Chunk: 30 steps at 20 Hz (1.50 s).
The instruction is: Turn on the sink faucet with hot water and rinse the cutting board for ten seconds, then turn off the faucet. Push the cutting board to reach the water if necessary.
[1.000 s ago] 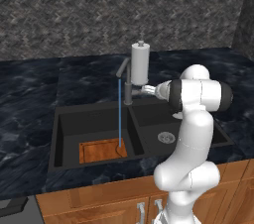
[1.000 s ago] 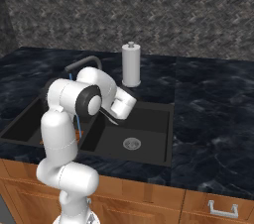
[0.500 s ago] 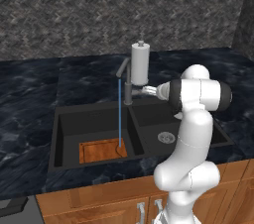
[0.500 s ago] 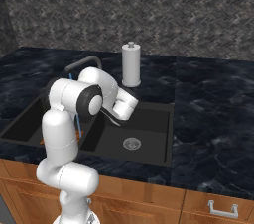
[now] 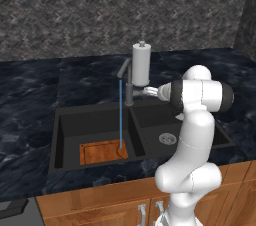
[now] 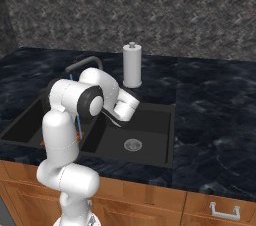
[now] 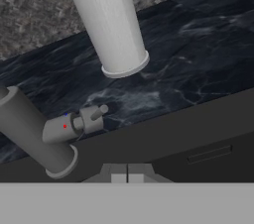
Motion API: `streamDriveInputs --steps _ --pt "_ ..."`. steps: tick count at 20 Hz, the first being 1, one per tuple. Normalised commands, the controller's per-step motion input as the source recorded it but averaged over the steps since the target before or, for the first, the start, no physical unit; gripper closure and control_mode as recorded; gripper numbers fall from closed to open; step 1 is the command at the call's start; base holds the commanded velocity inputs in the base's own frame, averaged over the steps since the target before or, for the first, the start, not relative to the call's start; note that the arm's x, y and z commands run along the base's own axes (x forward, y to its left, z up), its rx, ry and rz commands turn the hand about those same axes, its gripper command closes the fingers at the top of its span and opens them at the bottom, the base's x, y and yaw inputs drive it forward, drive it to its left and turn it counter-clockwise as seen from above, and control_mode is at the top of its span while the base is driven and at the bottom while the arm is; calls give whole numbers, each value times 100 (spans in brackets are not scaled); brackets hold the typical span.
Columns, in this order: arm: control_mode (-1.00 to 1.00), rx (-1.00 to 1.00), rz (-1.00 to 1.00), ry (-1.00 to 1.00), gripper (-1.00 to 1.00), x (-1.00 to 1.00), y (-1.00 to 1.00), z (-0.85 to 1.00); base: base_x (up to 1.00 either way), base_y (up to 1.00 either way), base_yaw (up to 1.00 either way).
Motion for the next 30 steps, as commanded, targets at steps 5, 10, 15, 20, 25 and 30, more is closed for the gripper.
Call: streamDriveInputs --steps 5,10,15,20,25,30 --pt "-100 0 0 0 100 0 0 0 0 0 0" --pt "-100 0 0 0 100 0 0 0 0 0 0" --pt "-100 0 0 0 100 0 0 0 0 0 0" --pt "-100 0 0 0 100 0 0 0 0 0 0" --pt "-100 0 0 0 100 0 0 0 0 0 0" --pt "-100 0 0 0 100 0 0 0 0 0 0"
